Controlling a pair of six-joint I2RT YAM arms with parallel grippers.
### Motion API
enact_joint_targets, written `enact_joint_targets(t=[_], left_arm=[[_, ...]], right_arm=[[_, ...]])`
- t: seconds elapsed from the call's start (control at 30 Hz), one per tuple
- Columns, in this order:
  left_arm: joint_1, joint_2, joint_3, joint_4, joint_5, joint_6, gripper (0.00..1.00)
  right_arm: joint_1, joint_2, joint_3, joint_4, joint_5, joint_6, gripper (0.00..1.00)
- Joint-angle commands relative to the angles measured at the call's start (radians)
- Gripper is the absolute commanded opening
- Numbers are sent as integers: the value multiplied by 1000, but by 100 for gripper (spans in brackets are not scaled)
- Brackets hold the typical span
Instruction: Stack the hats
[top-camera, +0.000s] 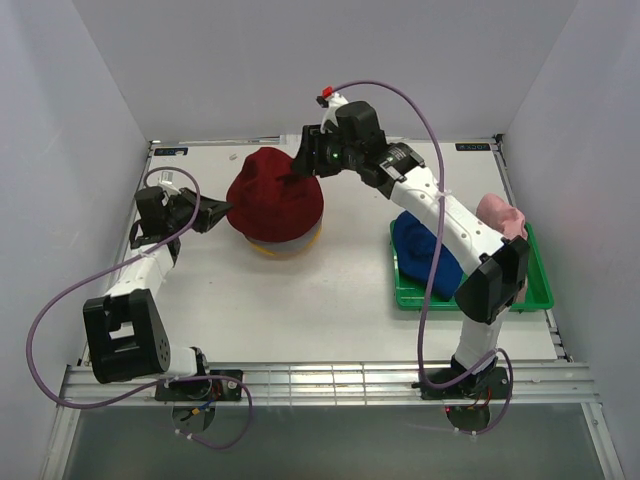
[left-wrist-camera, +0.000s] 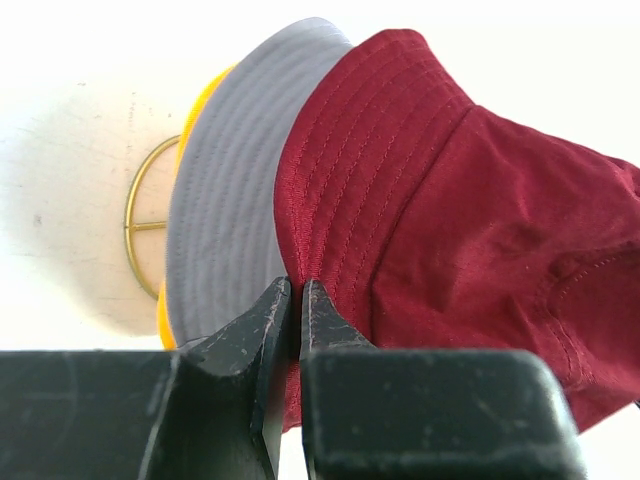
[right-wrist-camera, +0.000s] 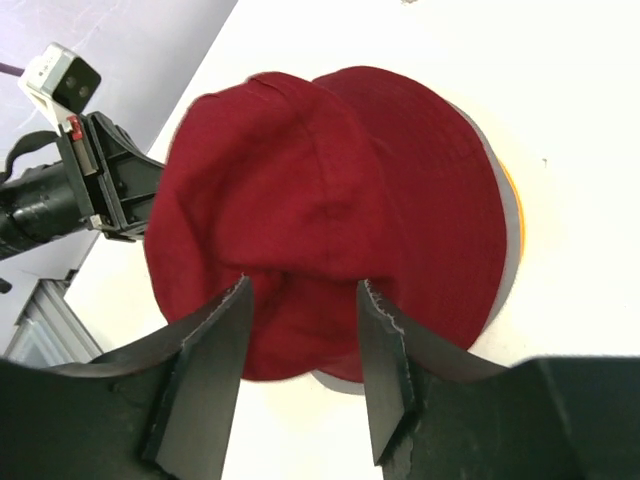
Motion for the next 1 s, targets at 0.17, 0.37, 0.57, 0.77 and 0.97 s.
enact_joint_targets(t=[0.17,0.37,0.57,0.77,0.97], left_arm=[[13,12,-11,18,-10,35,0],[13,31,-4,8,-17,44,0],[13,48,-4,-2,-39,51,0],[13,61,8,-15,-48,62,0],[13,63,8,-23,-56,65,0]], right_arm=[[-156,-172,-221,161,-190,96,56],[-274,-181,-451,365,-443,234,56],[-297,-125,-539,514,-549,337,56],[-302,-65,-590,626,-571,412,56],[-302,-14,-614,711,-575,461,55]])
